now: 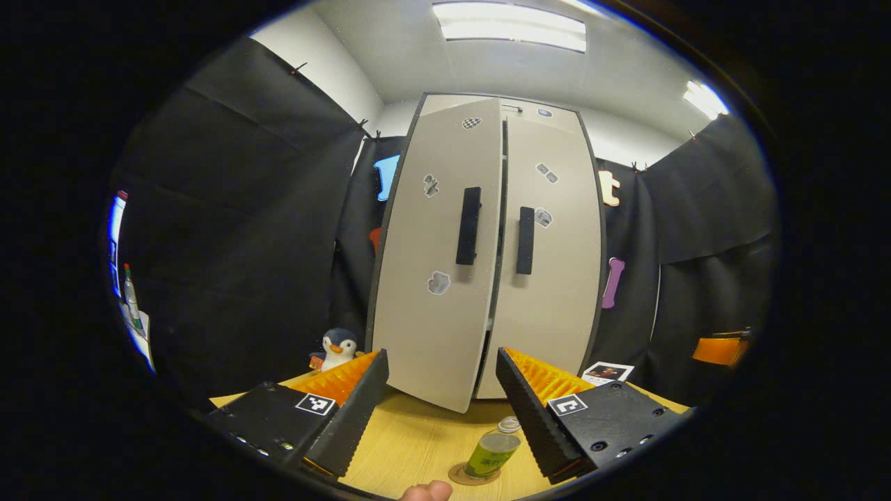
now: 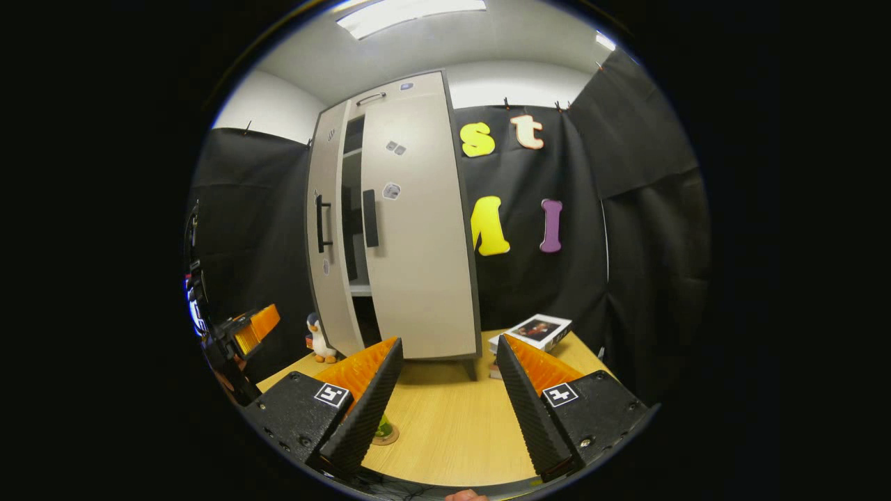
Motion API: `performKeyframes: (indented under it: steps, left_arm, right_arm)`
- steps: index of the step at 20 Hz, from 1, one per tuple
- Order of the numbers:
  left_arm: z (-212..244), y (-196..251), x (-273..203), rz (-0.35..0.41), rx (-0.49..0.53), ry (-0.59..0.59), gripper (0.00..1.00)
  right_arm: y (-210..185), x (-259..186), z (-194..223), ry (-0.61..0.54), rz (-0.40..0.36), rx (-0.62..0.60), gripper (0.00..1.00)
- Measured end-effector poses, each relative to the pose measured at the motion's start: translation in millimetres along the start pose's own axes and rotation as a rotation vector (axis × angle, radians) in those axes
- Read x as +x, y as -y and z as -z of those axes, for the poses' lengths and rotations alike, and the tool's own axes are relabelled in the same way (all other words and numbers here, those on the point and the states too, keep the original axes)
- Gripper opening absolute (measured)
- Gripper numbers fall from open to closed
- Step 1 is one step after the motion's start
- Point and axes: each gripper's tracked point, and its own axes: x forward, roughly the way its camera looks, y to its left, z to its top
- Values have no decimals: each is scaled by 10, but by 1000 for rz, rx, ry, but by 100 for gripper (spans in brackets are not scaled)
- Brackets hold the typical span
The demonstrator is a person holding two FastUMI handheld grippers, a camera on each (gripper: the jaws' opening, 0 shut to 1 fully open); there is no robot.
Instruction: Grasp the bottle in the cabinet with the left hand and place it on the coaster, then close the right door with the right hand and the left door with the left hand.
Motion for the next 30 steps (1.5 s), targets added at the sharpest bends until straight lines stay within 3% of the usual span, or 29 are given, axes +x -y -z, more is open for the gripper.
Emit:
performKeyframes:
  steps: [1,13,30]
  left_arm:
    - [20,43,-9,10,-5,-3,95]
    - [100,218,14,76,-10,-30,95]
    - [92,323,85,102,2,-28,95]
  right_arm:
    - [2,-14,-6,-2,3,4,83]
    - [-8,-3,-36,8,17,27,83]
    - [25,7,-101,36,33,47,84]
